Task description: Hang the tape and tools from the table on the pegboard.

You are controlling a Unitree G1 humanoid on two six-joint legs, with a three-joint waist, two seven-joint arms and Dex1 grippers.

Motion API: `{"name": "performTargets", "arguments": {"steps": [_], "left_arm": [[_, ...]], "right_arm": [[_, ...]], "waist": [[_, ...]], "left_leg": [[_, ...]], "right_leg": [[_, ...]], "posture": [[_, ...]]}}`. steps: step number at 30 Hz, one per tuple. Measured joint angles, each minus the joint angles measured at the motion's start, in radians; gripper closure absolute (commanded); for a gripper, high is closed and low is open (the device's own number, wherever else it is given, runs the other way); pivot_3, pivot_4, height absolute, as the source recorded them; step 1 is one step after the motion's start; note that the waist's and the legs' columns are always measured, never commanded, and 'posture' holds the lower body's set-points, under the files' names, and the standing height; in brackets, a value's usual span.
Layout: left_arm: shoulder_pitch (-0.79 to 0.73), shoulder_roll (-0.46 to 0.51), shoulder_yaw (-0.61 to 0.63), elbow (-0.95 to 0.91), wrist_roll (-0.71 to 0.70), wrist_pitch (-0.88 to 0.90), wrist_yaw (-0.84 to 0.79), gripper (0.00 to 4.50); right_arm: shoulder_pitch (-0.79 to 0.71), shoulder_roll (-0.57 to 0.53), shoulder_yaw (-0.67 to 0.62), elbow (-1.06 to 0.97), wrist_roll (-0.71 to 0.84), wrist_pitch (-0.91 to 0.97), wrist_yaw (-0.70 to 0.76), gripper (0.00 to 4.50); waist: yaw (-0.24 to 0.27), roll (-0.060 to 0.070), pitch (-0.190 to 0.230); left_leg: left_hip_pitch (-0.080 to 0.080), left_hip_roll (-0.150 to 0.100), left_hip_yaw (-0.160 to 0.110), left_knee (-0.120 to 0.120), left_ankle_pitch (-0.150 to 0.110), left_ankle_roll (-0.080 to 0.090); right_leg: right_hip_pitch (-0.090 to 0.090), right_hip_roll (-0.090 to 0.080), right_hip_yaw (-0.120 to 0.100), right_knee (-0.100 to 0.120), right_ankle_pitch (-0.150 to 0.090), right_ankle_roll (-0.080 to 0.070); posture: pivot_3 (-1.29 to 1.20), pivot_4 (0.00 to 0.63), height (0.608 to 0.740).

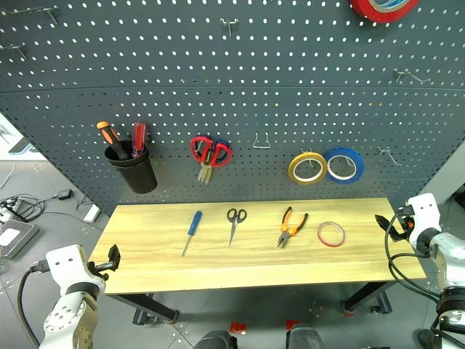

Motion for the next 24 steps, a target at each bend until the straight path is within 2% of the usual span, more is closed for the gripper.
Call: {"name": "performTargets", "arguments": {"steps": [9, 18, 24], "left_arm": [[0.017, 0.000, -0.010, -0.007, 0.021, -0.001, -0.004, 0.30], [0.073, 0.007, -0.019, -0.090, 0.019, -0.019, -0.074, 0.30], [0.071, 0.164, -0.028, -0.240, -0.084, 0.076, -0.271, 0.30]], "right_arm": [[0.001, 0.017, 0.013, -0.016, -0.001, 0.001, -0.004, 0.00], [0.075, 0.053, 0.020, -0.160, 0.005, 0.033, -0.006, 0.00], [0.145, 0.057, 0.060, -0.321, -0.002, 0.070, 0.005, 0.00]], "waist": [[-0.001, -0.001, 0.001], [-0.001, -0.002, 0.004], [0.003, 0.000, 0.018]], "left_leg": [[0.012, 0.001, 0.012, -0.010, 0.000, 0.000], [0.013, 0.002, 0.014, -0.011, 0.000, 0.000], [0.013, 0.003, 0.014, -0.011, 0.000, 0.001]], "right_leg": [[0.000, 0.002, 0.014, 0.000, 0.000, 0.000], [0.000, 0.003, 0.015, 0.000, 0.000, 0.000], [0.000, 0.002, 0.016, 0.000, 0.000, 0.000]], "posture": [[-0.10, 0.083, 0.740], [-0.09, 0.093, 0.740], [-0.11, 0.122, 0.740]]}}
